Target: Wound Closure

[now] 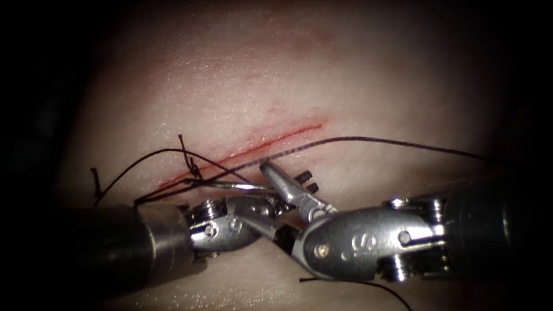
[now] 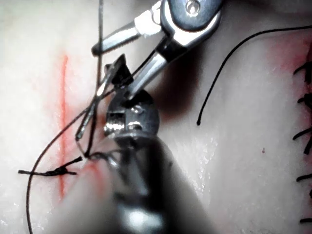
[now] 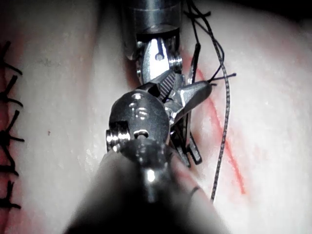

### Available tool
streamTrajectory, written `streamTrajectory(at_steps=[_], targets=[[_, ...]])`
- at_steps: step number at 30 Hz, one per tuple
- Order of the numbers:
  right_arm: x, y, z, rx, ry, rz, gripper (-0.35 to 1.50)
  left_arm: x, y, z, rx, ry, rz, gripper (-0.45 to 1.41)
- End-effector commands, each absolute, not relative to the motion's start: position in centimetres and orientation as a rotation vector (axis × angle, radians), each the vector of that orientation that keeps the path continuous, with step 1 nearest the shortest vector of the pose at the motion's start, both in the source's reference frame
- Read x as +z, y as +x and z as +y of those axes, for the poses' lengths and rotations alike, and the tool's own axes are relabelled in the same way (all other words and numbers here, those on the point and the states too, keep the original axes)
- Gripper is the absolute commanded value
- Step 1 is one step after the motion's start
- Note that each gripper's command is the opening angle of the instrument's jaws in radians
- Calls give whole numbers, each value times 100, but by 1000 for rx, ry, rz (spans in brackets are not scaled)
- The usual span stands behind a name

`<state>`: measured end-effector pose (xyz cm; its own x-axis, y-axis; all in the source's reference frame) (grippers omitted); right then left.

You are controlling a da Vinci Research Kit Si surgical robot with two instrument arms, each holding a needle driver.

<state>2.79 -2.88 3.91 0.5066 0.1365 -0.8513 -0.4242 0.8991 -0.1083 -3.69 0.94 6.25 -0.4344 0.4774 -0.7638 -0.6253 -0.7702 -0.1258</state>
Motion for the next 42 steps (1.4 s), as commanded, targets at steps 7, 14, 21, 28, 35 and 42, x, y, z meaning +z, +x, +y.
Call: streamTrajectory(at_steps=[7, 14, 21, 28, 35, 42], targets=[[397, 284, -296, 337, -349, 928, 56, 629, -374, 85, 2216, -1089, 238, -45], [397, 285, -296, 346, -365, 900, -3, 628, -372, 84, 2226, -1083, 248, -45], [395, 285, -304, 326, -394, 863, -35, 626, -373, 83, 2236, -1078, 258, -45], [392, 277, -307, 333, -405, 853, -35, 625, -370, 84, 2220, -1086, 285, 36], [386, 239, -294, 393, -417, 977, -35, 613, -359, 80, 2139, -1100, 301, 118], [383, 192, -267, 539, -430, 1149, -35, 577, -341, 42, 2122, -1156, 242, 119]])
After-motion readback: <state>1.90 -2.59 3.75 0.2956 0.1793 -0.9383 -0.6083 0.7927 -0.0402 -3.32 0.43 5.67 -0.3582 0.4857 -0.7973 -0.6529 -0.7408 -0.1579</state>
